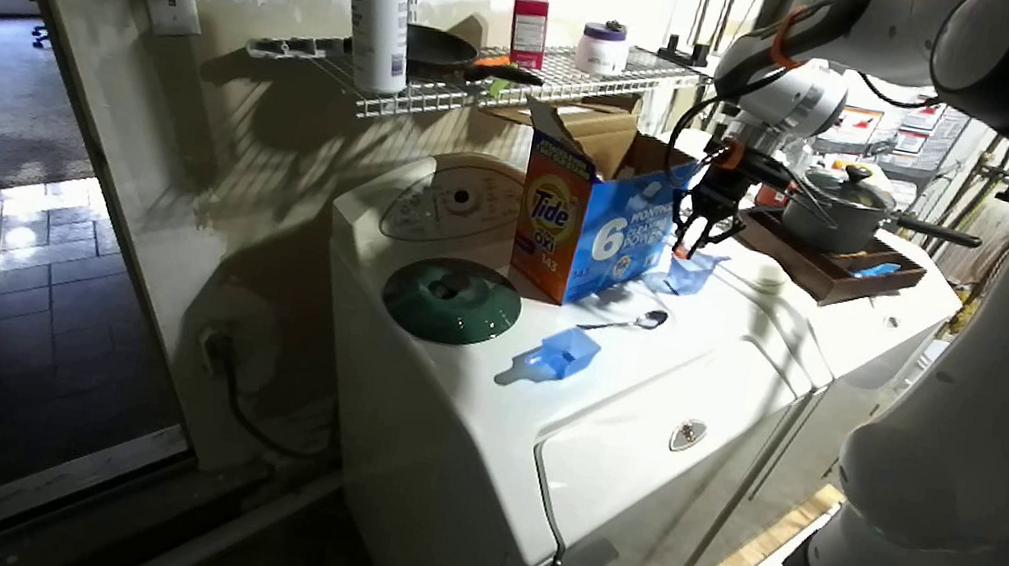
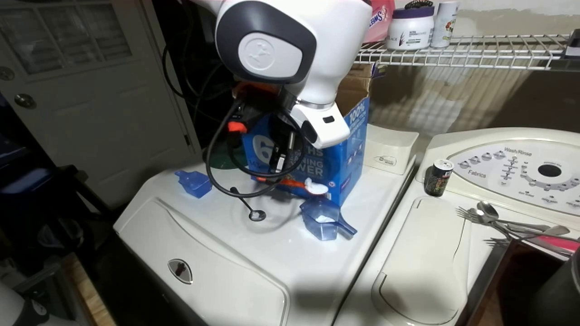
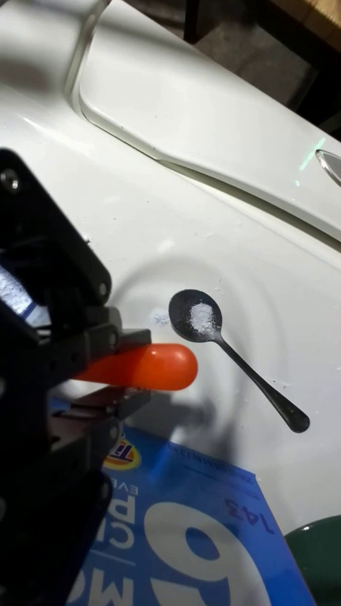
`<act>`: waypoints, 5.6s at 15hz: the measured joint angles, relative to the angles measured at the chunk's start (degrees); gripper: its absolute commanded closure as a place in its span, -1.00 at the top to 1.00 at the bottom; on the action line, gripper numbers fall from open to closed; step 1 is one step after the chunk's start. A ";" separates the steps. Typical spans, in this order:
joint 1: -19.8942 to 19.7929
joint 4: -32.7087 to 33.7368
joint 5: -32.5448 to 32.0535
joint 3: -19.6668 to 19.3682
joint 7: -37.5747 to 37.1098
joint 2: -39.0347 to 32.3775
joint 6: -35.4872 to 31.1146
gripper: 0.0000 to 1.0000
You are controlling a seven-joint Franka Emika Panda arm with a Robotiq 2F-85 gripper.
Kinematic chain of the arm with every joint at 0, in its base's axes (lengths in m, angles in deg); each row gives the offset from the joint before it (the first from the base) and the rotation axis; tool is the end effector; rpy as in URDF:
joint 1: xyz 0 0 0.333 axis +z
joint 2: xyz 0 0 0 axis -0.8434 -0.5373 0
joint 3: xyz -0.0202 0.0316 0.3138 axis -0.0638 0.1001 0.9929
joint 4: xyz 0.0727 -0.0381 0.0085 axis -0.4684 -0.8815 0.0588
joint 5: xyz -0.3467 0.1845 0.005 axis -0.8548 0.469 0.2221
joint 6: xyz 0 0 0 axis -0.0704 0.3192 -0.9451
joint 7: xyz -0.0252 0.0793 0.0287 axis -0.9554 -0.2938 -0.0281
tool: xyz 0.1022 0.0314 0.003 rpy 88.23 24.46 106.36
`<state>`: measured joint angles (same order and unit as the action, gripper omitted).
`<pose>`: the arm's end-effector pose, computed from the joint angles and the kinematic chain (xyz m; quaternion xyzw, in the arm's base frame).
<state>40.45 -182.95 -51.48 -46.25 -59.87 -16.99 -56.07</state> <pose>0.4847 -0.2815 0.3746 -0.8543 0.4770 0.1269 0.1628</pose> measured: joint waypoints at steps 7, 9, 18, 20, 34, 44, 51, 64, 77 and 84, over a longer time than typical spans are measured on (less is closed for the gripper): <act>-1.48 0.32 3.20 0.00 3.59 -1.50 0.00 -0.88; -1.94 0.31 4.32 -0.02 4.17 -1.50 0.00 -0.88; -3.77 -0.88 9.65 -0.58 5.72 -1.49 -0.42 -0.88; -3.94 -1.30 11.00 -0.79 5.77 -1.45 -1.08 -0.88; -4.68 -5.76 21.18 -2.03 10.03 -0.22 -4.93 -0.88; -4.71 -8.59 22.62 -3.17 10.04 2.20 -7.14 -0.88; -4.29 -9.87 22.32 -3.04 9.76 3.64 -7.49 -0.88; -0.03 -10.04 3.34 -1.37 -4.22 6.61 -7.48 -0.88; 3.01 -15.74 -8.07 1.85 -20.32 10.36 -8.58 -0.88; 4.36 -19.93 -11.09 4.42 -27.91 11.88 -10.35 -0.88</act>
<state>44.81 -202.88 -62.56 -41.83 -87.78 -5.10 -66.42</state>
